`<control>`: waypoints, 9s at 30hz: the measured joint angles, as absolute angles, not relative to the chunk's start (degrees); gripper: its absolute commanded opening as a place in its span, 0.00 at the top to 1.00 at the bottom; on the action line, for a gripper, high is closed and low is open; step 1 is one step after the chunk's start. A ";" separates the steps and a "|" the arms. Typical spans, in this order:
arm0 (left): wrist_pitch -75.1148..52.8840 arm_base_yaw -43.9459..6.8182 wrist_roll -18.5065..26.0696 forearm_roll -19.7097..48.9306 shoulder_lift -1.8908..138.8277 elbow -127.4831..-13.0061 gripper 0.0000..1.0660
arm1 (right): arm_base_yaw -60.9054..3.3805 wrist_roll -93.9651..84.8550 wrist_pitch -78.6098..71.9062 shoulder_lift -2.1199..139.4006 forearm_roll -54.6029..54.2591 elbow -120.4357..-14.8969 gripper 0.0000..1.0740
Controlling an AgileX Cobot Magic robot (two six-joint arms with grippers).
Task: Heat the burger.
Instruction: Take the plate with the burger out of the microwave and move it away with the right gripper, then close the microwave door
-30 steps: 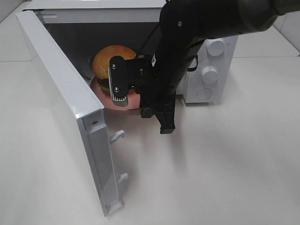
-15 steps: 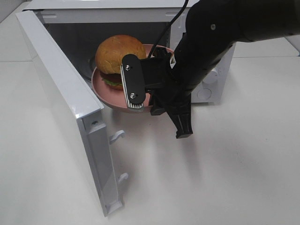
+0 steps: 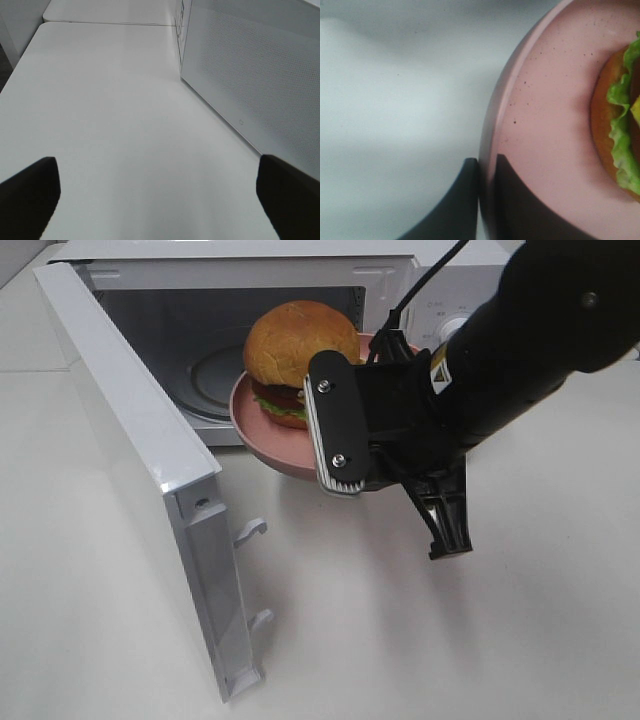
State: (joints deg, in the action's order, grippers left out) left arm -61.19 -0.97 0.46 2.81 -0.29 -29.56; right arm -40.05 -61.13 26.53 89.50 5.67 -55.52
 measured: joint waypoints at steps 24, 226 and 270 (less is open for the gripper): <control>-61.19 -0.97 0.46 2.81 -0.29 -29.56 0.05 | -39.59 -52.54 25.15 66.35 11.80 -36.04 0.99; -61.19 -0.97 0.46 2.75 -0.29 -29.56 0.05 | -2.58 0.00 55.75 -0.23 2.18 -28.59 0.10; -61.19 -0.97 0.46 2.75 -0.29 -29.56 0.05 | -2.58 0.00 55.69 -0.23 2.23 -28.59 0.56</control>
State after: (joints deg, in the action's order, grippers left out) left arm -61.19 -0.97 0.46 2.75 -0.29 -29.56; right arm -2.58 0.00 55.69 -0.23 2.23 -28.59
